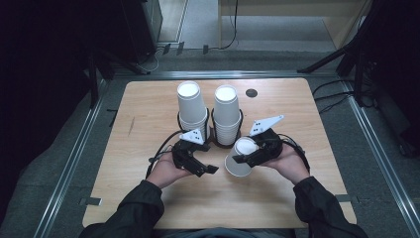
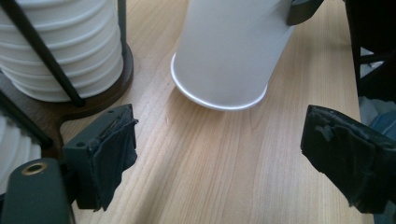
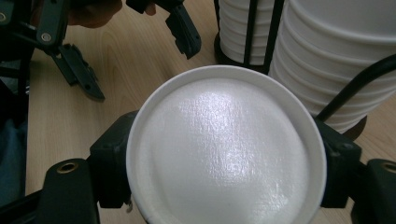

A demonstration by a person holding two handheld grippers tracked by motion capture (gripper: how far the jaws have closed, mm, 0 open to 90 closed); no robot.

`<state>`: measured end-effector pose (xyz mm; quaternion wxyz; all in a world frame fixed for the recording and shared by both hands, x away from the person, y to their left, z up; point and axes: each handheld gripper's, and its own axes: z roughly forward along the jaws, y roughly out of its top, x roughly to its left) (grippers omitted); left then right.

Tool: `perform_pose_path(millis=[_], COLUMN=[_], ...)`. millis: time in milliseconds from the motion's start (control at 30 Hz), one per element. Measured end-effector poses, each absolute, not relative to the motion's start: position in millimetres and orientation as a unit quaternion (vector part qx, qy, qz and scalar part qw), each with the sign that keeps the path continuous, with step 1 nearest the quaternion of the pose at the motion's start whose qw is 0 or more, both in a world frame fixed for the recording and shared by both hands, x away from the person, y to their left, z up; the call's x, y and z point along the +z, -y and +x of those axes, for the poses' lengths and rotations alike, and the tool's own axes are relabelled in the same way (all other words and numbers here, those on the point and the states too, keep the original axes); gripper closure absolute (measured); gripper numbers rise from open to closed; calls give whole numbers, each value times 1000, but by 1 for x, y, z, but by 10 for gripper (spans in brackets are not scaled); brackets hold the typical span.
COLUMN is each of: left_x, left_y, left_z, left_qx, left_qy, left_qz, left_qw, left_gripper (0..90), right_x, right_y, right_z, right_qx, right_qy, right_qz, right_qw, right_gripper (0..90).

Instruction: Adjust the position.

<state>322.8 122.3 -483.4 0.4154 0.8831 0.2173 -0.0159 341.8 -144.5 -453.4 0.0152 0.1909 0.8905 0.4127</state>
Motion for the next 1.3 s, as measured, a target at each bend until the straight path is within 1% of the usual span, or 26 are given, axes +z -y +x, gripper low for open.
perform_pose_path(millis=[67, 100, 133, 167, 233, 367, 433, 567, 667, 767, 867, 967, 1033, 1100, 1133, 1200, 1233, 1267, 1300], left_x=[-484, -484, -484, -484, -485, -489, -490, -491, -492, -493, -493, -492, -490, -490, -491, -491, -490, -488, -488], left_y=[-120, -120, -119, -118, -116, -111, -110, -106, -99, -95, -93, -93, -93, -93, -92, -90, -90, -91, -91], left_z=[324, 324, 324, 324, 325, 327, 327, 329, 328, 326, 325, 327, 327, 326, 325, 323, 322, 320, 320], left_qx=[-17, -17, -28, -28, -25, -30, -29, -41, -45, -47, -43, -51, -47, -40, -37, -27, -19, -7, -7], left_qy=[-213, -213, -195, -190, -184, -185, -187, -187, -164, -164, -162, -168, -173, -178, -178, -175, -173, -166, -166], left_qz=[883, 883, 883, 882, 880, 887, 887, 880, 884, 886, 883, 873, 867, 867, 869, 870, 869, 867, 867], left_qw=[417, 417, 426, 430, 437, 423, 421, 435, 435, 432, 439, 456, 465, 464, 460, 461, 464, 470, 470], left_gripper=[93, 68, 30, 5, 0, 0, 0, 0, 0, 0, 0, 0, 0, 0, 0, 0, 14, 96, 114], right_x=[-453, -453, -453, -453, -451, -449, -449, -451, -449, -444, -440, -437, -433, -432, -430, -429, -427, -426, -426], right_y=[142, 142, 141, 140, 139, 136, 133, 127, 124, 125, 122, 118, 114, 114, 115, 115, 114, 114, 114], right_z=[342, 342, 342, 341, 341, 342, 343, 342, 340, 339, 337, 335, 332, 332, 331, 331, 331, 332, 332], right_qx=[414, 414, 421, 424, 430, 435, 447, 447, 454, 465, 466, 471, 476, 481, 500, 502, 506, 510, 510], right_qy=[-890, -890, -886, -884, -882, -879, -873, -873, -870, -864, -864, -863, -862, -859, -848, -847, -844, -842, -842], right_qz=[191, 191, 192, 195, 193, 195, 195, 194, 190, 195, 187, 184, 175, 176, 175, 174, 173, 174, 174], right_qw=[15, 15, 15, 14, 14, 14, 4, 1, 0, -11, -15, -20, -14, -19, -31, -29, -29, -33, -33], right_gripper=[241, 241, 241, 242, 242, 242, 243, 243, 245, 248, 250, 252, 254, 254, 254, 254, 254, 254, 254])
